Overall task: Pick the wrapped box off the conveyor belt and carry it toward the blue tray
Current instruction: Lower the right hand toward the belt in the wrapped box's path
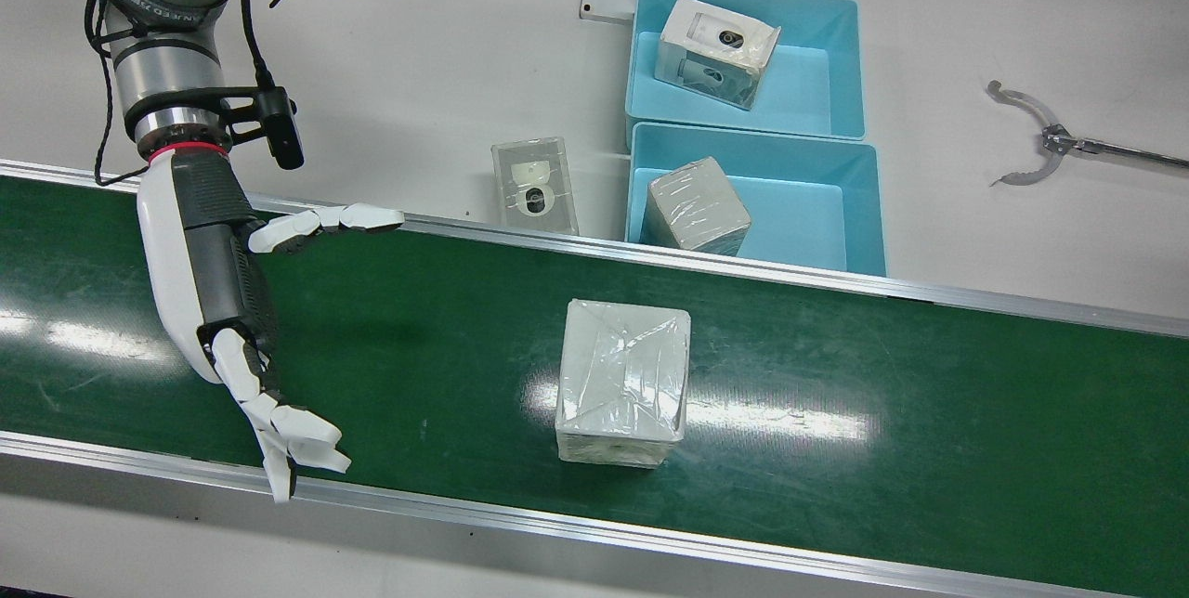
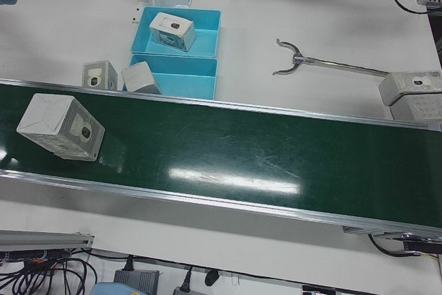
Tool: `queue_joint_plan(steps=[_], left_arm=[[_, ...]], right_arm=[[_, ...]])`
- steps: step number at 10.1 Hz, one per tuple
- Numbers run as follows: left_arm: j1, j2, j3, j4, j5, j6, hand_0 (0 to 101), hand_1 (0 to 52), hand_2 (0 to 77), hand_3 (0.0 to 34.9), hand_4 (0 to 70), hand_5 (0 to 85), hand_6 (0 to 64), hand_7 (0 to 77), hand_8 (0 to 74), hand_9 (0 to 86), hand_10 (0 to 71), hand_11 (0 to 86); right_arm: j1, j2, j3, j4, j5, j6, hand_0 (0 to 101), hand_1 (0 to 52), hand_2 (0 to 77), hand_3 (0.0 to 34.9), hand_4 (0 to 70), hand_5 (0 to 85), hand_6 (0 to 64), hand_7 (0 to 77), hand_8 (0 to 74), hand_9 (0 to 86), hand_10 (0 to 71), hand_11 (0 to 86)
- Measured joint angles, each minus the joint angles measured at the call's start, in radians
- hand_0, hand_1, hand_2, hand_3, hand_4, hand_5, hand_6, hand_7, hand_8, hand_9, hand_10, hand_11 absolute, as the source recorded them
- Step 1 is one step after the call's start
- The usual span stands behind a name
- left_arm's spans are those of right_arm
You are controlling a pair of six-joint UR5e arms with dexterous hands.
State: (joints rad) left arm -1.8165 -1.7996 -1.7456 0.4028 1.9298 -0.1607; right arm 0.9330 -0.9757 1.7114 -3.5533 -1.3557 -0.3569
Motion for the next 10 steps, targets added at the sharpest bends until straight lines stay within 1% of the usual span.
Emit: queue_joint_plan(steps=[1,4,5,6,7,8,9,10], left_arm=[[0.000,0.000,0.000,0.000,0.000,0.000,0,0.0,0.5,0.0,0.5,0.5,0.0,0.5,0.5,0.0,0.5,0.0],[0.000,0.000,0.000,0.000,0.000,0.000,0,0.0,0.5,0.0,0.0,0.5,0.0,0.5,0.5,0.0,0.5,0.0],[0.000,0.000,0.000,0.000,0.000,0.000,0,0.0,1.1,0.0,0.0,0.5,0.0,0.5,0.5,0.5,0.5,0.0],[0.000,0.000,0.000,0.000,0.000,0.000,0,0.0,1.1,0.0,0.5,0.5,0.0,0.5,0.5,0.0,0.5,0.0],[0.000,0.000,0.000,0.000,0.000,0.000,0,0.0,0.5,0.0,0.5,0.5,0.0,0.5,0.5,0.0,0.0,0.0],[0.000,0.000,0.000,0.000,0.000,0.000,0,0.0,0.5,0.0,0.5,0.5,0.0,0.5,0.5,0.0,0.5,0.0],[0.000,0.000,0.000,0.000,0.000,0.000,0,0.0,0.5,0.0,0.5,0.5,0.0,0.5,0.5,0.0,0.5,0.0],[0.000,0.000,0.000,0.000,0.000,0.000,0,0.0,0.5,0.0,0.0,0.5,0.0,0.5,0.5,0.0,0.0,0.0]], right_arm=[[-0.004,0.001,-0.006,0.001,0.003,0.000,40,9.3,15.8,30.1,4.9,21.8,0.0,20.2,0.5,3.3,1.6,2.7],[-0.012,0.007,-0.015,0.003,0.007,0.001,40,9.3,15.8,30.2,4.4,21.8,0.0,20.2,0.0,3.3,1.6,2.7],[-0.016,0.010,-0.019,0.003,0.008,0.000,40,10.4,15.3,30.1,2.2,19.6,0.0,20.2,0.0,3.3,1.6,2.7],[-0.019,0.013,-0.024,0.003,0.008,0.000,40,10.4,15.3,30.1,3.3,13.1,0.0,19.6,0.5,3.3,0.0,2.7],[-0.021,0.017,-0.028,0.003,0.009,0.000,32,2.2,10.9,30.0,4.4,8.7,0.0,16.9,8.7,2.2,0.0,1.6],[-0.023,0.019,-0.031,0.003,0.009,0.000,32,2.2,10.9,30.0,4.4,8.7,0.0,16.9,8.7,2.2,0.0,1.6],[-0.026,0.021,-0.036,0.004,0.009,-0.001,18,1.6,2.2,30.0,4.4,10.9,0.0,16.9,8.2,1.6,0.0,1.6],[-0.028,0.024,-0.041,0.005,0.009,-0.001,18,1.6,1.6,30.1,6.0,13.6,0.0,16.9,7.1,1.6,0.0,1.6]])
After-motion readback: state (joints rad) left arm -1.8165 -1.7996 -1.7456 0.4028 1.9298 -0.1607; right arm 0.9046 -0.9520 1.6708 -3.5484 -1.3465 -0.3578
